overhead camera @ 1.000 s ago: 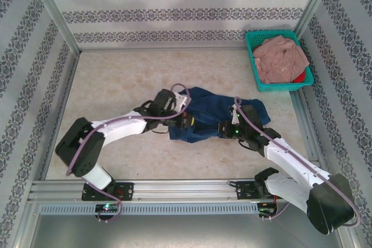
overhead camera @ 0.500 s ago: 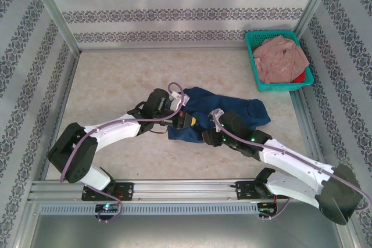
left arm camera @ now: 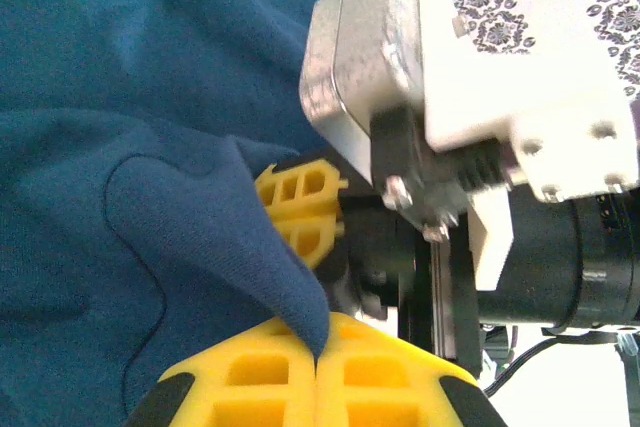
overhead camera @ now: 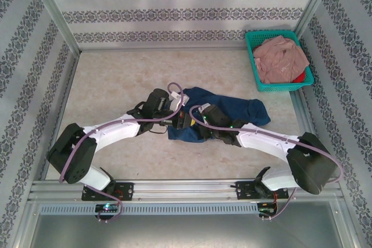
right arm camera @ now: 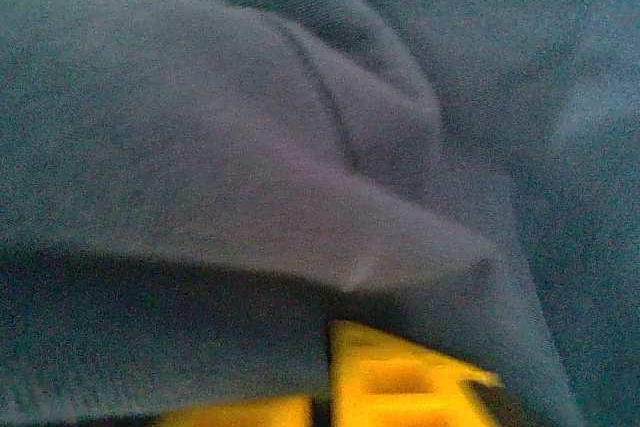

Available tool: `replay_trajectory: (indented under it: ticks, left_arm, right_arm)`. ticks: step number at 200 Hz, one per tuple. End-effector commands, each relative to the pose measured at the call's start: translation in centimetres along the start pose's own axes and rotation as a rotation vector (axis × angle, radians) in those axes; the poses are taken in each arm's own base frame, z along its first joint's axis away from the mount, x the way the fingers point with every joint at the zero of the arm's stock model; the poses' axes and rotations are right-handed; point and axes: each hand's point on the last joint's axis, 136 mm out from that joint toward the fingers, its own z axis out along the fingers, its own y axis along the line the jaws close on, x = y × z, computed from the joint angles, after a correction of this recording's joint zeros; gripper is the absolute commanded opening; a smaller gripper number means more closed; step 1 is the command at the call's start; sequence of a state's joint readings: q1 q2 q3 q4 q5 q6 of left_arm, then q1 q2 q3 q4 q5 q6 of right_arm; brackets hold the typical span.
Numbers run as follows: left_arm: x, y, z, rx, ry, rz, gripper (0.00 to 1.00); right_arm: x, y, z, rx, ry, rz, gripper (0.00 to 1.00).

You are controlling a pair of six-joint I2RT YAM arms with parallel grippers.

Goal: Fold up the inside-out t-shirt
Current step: Adjust the T-shirt at the center of the table.

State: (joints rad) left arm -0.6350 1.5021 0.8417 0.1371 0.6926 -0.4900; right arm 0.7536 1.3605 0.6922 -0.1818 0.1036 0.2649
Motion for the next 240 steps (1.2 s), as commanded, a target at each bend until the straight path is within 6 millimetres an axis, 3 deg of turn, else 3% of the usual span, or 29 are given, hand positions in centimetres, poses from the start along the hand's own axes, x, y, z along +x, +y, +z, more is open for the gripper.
replay_trajectory:
  ticks: [1, 37, 75, 108, 144, 159, 211, 240]
  left_arm:
    - [0.0, 0.9, -1.0, -0.094, -0.019, 0.042, 0.00]
    - [-1.1, 5.5, -2.7, -0.392, -0.084, 0.065, 0.05]
    - [-2.1, 6.1, -4.0, -0.472, -0.124, 0.097, 0.24]
    - [-1.5, 4.6, -5.4, -0.465, -0.133, 0.106, 0.44]
    - [-0.2, -2.3, -5.1, -0.156, -0.108, 0.167, 0.47]
    - [0.3, -3.6, -4.3, -0.059, -0.075, 0.176, 0.48]
    - [0.1, -4.2, -1.2, 0.052, 0.017, 0.155, 0.50]
    - [-0.1, -2.5, -0.6, 0.009, 0.030, 0.114, 0.54]
  right_arm:
    - [-3.2, 1.0, -2.3, -0.083, -0.096, 0.020, 0.00]
    - [-4.0, 4.2, -7.6, -0.534, -0.113, 0.267, 0.00]
    - [-6.6, 5.4, -10.8, -0.760, -0.154, 0.406, 0.00]
    - [-8.5, 4.7, -11.3, -0.820, -0.173, 0.493, 0.00]
    - [-8.9, 3.5, -10.7, -0.835, -0.143, 0.568, 0.00]
    - [-9.0, 3.4, -10.6, -0.833, -0.140, 0.568, 0.00]
    - [-8.8, 2.4, -10.7, -0.800, -0.148, 0.586, 0.00]
    - [-8.9, 2.1, -10.8, -0.793, -0.158, 0.591, 0.00]
